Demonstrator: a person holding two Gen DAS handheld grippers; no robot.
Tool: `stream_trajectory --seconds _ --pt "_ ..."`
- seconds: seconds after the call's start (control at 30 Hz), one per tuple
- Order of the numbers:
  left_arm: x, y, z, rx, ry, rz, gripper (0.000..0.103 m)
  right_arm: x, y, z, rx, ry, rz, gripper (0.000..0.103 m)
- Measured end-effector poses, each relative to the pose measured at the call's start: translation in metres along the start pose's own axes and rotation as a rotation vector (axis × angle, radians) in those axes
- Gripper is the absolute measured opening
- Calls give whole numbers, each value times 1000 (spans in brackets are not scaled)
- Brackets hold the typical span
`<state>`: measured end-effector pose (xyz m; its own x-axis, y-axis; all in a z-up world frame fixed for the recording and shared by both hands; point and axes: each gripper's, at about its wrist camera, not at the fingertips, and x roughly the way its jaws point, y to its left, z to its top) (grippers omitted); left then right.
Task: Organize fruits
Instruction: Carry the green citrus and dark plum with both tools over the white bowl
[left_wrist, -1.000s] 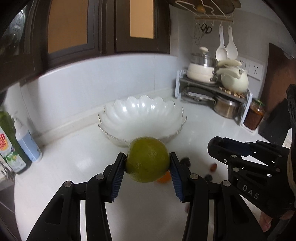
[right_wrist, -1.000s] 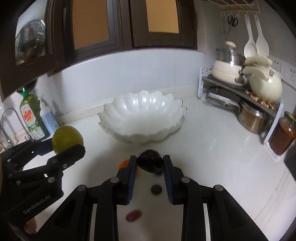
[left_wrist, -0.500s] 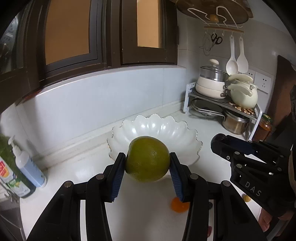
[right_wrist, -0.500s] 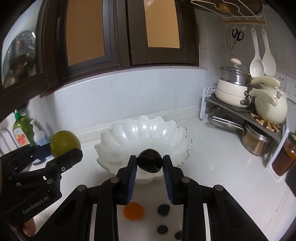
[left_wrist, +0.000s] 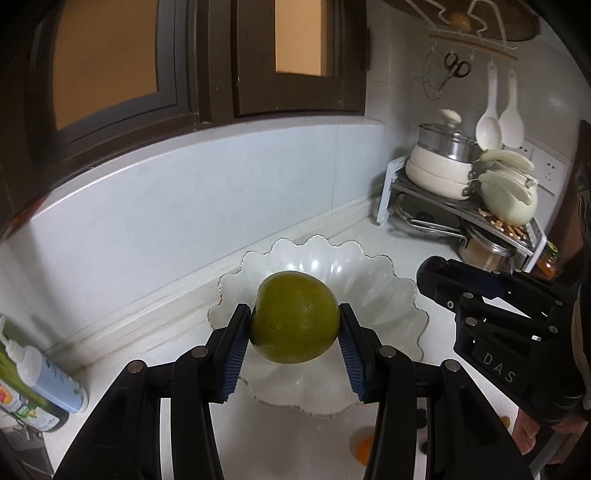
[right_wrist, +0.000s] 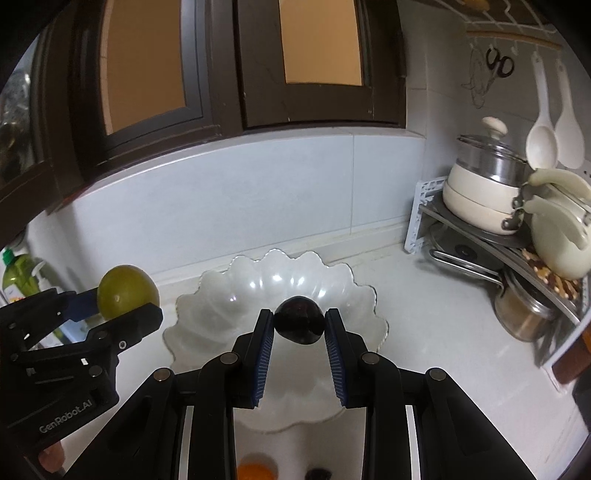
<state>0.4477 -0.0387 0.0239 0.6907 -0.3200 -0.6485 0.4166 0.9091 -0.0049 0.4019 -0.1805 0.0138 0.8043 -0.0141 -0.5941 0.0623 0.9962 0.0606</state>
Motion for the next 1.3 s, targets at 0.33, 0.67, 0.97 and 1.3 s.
stream_trajectory --seconds 0.33,0.67,0.97,1.3 --pt "67 -1 27 -37 155 16 47 63 -18 30 -59 143 7 30" --pt "133 5 32 -75 324 16 47 134 -21 33 -94 337 27 30" --pt "178 11 24 -71 446 47 47 176 -28 27 -77 470 32 30" --pt "202 7 11 -50 520 53 47 205 -31 10 -76 603 34 30"
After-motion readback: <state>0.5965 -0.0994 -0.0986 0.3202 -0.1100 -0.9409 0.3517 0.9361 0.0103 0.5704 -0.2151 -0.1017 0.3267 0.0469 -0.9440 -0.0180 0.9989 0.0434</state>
